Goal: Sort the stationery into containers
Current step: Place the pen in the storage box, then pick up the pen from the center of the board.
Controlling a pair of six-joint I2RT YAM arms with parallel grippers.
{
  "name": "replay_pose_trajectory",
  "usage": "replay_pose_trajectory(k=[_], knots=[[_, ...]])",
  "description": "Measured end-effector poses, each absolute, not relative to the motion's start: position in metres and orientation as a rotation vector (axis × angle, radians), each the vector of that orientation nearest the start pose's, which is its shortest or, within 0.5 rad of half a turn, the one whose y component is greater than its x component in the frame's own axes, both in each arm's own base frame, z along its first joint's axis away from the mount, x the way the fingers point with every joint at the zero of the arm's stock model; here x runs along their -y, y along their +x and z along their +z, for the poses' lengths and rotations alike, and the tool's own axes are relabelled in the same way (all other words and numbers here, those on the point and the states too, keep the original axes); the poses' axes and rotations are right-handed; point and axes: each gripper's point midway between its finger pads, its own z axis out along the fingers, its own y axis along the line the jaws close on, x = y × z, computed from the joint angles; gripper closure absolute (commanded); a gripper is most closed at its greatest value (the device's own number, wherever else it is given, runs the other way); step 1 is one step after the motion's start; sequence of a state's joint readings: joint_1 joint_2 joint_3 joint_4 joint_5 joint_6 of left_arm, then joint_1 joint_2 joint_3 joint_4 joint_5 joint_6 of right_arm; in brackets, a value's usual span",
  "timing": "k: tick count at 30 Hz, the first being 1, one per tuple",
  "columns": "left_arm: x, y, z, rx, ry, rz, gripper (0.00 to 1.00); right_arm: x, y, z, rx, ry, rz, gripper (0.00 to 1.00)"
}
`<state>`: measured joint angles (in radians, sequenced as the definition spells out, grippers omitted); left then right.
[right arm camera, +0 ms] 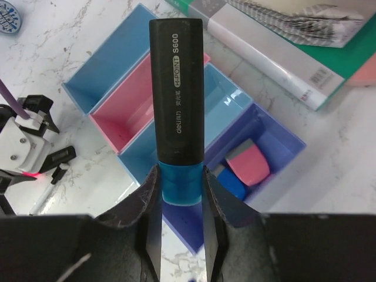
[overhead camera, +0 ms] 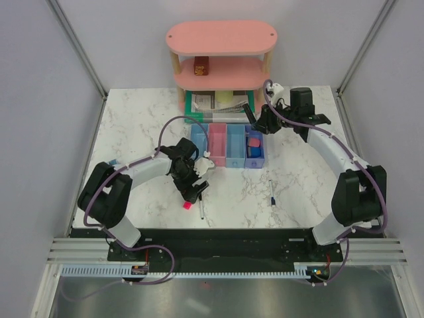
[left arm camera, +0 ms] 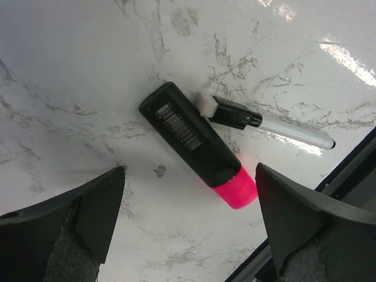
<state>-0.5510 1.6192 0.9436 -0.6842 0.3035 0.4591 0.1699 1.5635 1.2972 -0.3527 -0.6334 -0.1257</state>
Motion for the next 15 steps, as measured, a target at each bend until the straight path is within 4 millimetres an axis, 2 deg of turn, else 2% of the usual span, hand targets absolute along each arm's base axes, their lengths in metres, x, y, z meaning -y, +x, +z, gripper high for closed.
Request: replay_pose_trajectory(k=[4, 7, 9, 12, 15], knots=[[0.179, 0.219, 0.02, -2.524, 1.467, -0.442, 0.03, -0.198, 0.407, 0.188, -2.056, -0.674, 0.787, 0.79], [0.181, 0.22, 0.019, -2.524, 1.476, -0.422, 0.12, -0.216, 0.41, 0.173, -2.068, -0.685, 0.83, 0.79], [0.18, 0.222, 0.018, -2.525, 1.476, -0.404, 0.17, -0.224, 0.41, 0.164, -2.082, -0.685, 0.857, 0.78], [0.179, 0.224, 0.017, -2.526, 1.47, -0.378, 0.19, -0.23, 0.416, 0.152, -2.104, -0.662, 0.884, 0.78], [0.178, 0.226, 0.016, -2.53, 1.466, -0.357, 0.21, -0.231, 0.419, 0.148, -2.11, -0.643, 0.894, 0.78]])
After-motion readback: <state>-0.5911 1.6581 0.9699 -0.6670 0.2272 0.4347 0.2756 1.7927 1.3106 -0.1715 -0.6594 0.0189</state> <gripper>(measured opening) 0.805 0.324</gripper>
